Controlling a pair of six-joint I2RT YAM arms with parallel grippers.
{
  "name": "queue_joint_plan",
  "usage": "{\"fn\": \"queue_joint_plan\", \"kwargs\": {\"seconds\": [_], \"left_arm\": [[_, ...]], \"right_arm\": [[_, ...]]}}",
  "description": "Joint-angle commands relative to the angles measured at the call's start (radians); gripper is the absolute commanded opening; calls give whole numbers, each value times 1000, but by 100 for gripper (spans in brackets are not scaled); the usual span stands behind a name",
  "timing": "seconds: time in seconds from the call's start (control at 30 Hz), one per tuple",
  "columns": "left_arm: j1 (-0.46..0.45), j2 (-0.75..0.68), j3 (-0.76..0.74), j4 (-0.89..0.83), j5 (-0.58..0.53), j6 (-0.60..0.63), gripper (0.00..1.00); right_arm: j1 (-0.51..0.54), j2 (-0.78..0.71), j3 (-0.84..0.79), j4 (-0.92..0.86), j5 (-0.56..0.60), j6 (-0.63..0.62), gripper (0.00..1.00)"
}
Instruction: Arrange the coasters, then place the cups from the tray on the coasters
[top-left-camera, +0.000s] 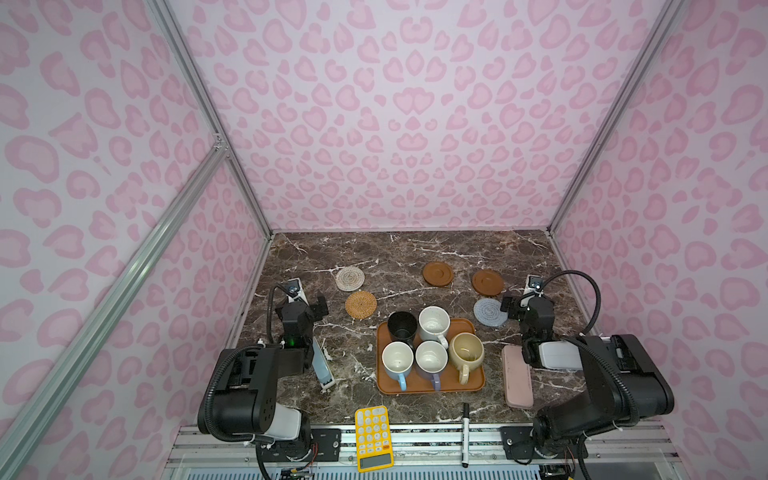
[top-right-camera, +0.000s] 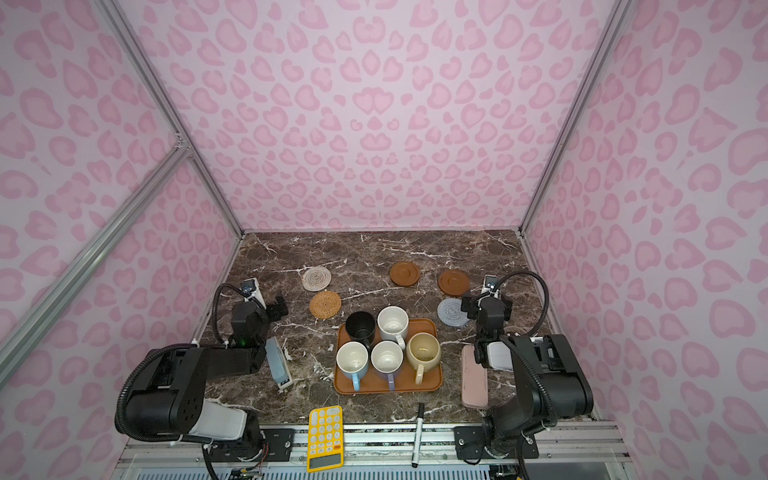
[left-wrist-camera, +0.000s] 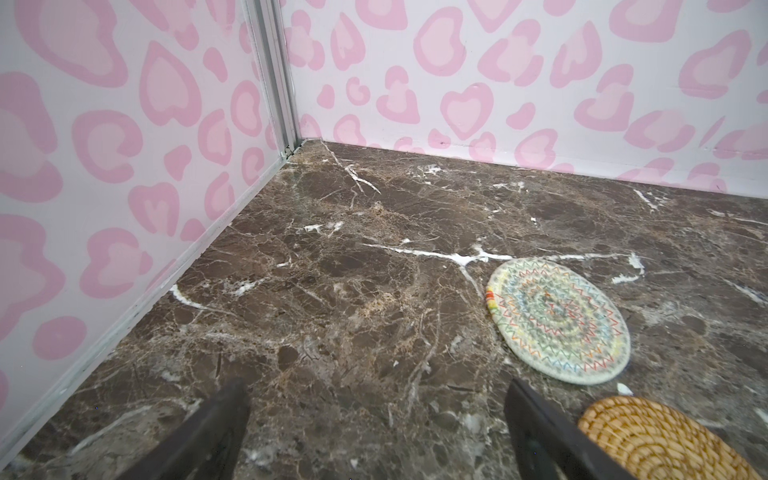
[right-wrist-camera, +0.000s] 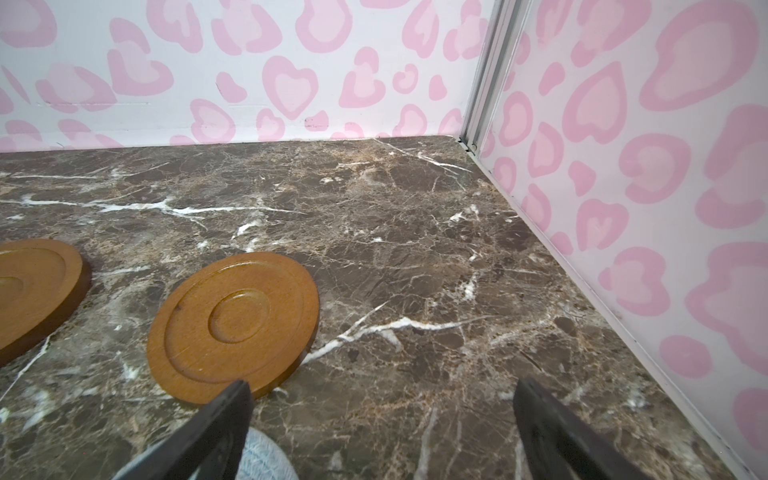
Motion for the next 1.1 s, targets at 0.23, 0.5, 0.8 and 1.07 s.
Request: {"fn": "queue_joint_plan", "kwargs": {"seconds": [0.23, 0.5, 0.8, 1.07], "left_arm": [[1, -4, 2, 33, 0, 6, 97], [1, -7, -1, 36, -1, 6, 97], [1, -128, 168, -334, 11, 15, 98], [0, -299, 290, -568, 64, -54, 97]], "right_arm": [[1, 3, 8, 5, -3, -2, 100], [1, 1, 4, 8, -3, -2, 100], [0, -77, -16, -14, 31, 13, 100], [1, -312, 110, -420, 16, 103, 100]]}}
